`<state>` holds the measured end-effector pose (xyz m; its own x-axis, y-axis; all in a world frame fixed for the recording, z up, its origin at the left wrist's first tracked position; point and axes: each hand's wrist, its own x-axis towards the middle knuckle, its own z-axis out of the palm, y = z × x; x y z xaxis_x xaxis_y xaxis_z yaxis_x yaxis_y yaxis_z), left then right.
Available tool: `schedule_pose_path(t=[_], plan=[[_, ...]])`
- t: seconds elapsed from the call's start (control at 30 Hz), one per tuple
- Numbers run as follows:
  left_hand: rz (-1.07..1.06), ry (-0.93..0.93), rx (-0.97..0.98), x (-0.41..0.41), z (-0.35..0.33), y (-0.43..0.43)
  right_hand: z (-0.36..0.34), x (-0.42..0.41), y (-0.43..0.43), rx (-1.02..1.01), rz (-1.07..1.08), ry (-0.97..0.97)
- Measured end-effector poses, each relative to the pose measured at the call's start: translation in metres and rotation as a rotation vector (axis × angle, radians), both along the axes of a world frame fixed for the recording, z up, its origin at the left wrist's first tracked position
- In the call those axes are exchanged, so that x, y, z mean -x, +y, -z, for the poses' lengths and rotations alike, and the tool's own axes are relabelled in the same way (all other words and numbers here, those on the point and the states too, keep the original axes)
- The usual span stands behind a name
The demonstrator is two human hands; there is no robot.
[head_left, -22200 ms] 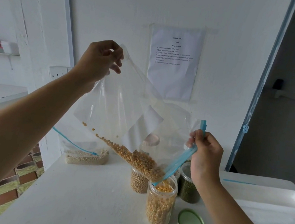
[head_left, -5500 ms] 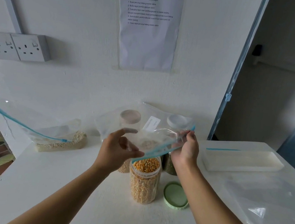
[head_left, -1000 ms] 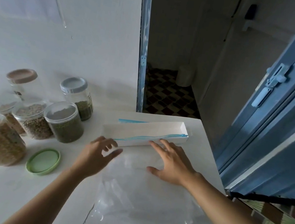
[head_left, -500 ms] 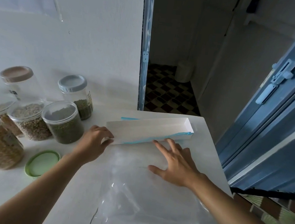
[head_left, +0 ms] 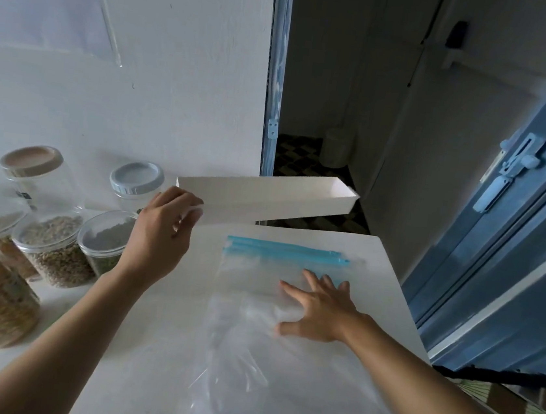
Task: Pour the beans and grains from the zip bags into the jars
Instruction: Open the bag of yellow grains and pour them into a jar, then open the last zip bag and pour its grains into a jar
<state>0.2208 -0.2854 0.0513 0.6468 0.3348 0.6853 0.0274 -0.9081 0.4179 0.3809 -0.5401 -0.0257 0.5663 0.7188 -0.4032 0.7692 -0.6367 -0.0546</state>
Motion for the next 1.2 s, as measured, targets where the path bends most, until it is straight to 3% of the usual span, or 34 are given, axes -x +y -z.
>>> schedule_pose_path(t=[0.17,0.3,0.43,0.57,0.67,0.77,0.83,0.97,1.2], plan=[[0.074,0.028,0.083,0.004,0.018,-0.010,0.005,0.001,0.003,-0.054,0.014,-0.032],[0.139,0.119,0.134,0.002,0.058,-0.010,0.016,0.006,-0.008,-0.224,0.001,-0.082],[0.142,0.216,0.196,0.001,0.095,-0.010,0.012,0.008,-0.021,-0.361,-0.130,-0.026],[0.126,0.309,0.228,0.000,0.109,-0.007,-0.002,0.014,-0.029,-0.477,-0.053,0.014],[0.105,0.416,0.196,0.006,0.106,-0.010,-0.020,0.028,-0.034,-0.584,0.054,0.187],[0.109,0.400,0.146,0.012,0.084,-0.021,-0.035,0.045,-0.037,-0.433,0.037,0.389],[0.173,0.383,0.115,0.016,0.060,-0.034,-0.035,0.054,-0.035,-0.344,0.014,0.401],[0.298,0.546,0.119,0.026,0.033,-0.061,-0.033,0.065,-0.028,-0.326,-0.020,0.324],[0.078,0.359,0.263,0.064,0.016,-0.054,-0.066,0.069,0.006,-0.712,-0.046,0.376]])
